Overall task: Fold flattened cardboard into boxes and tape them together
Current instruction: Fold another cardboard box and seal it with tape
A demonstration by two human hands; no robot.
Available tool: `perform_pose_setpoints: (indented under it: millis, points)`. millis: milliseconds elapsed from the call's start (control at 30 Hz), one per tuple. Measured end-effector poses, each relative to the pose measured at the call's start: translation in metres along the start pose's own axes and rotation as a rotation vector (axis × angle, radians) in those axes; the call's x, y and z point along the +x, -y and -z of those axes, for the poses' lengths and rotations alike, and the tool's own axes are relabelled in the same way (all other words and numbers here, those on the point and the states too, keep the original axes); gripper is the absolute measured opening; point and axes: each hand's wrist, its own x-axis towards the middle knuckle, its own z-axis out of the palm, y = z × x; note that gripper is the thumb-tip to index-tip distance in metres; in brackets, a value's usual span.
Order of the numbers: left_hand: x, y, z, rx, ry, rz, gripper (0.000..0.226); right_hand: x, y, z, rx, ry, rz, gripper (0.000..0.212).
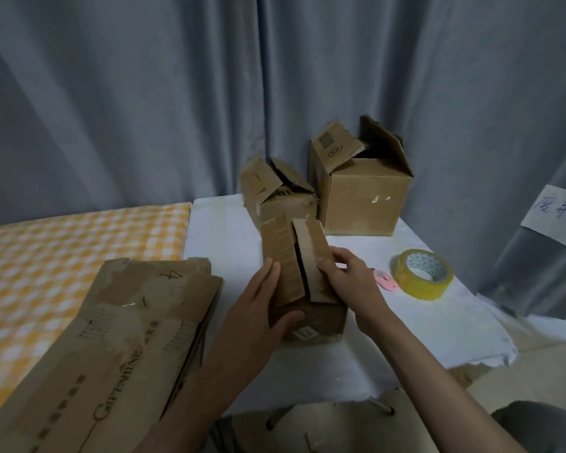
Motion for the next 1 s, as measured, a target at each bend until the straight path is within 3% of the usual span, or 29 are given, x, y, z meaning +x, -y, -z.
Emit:
perform_pose_setpoints:
  millis: [133, 300, 400, 633, 733, 800, 900, 1000]
  points:
    - [0.003, -0.006, 0.009, -0.026, -0.055, -0.005, 0.084, -0.007, 0.025, -0.003, 0.068, 0.011, 0.055, 0.027]
    - [0.034, -0.002, 0.067, 0.046, -0.239, -0.034, 0.089, 0.007, 0.09, -0.026, 0.232, 0.055, 0.162, 0.024]
    - [0.06, 0.021, 0.105, 0.128, -0.345, -0.03, 0.084, 0.036, 0.129, -0.055, 0.182, 0.084, 0.201, 0.029]
    - [0.121, 0.1, 0.124, 0.182, -0.15, 0.19, 0.083, 0.109, 0.14, -0.128, -0.002, 0.188, 0.23, 0.036]
    - [0.131, 0.126, 0.099, 0.197, 0.021, 0.28, 0.077, 0.124, 0.112, -0.142, -0.302, 0.258, 0.214, 0.039]
    - [0.134, 0.138, 0.083, 0.271, 0.089, 0.273, 0.074, 0.123, 0.087, -0.145, -0.49, 0.204, 0.348, 0.036]
    - [0.139, 0.146, 0.066, 0.456, 0.021, 0.17, 0.071, 0.124, 0.056, -0.147, -0.677, 0.121, 0.553, 0.035]
    - [0.154, 0.154, 0.063, 0.618, 0.048, 0.124, 0.069, 0.144, 0.052, -0.158, -0.824, 0.16, 0.614, 0.041]
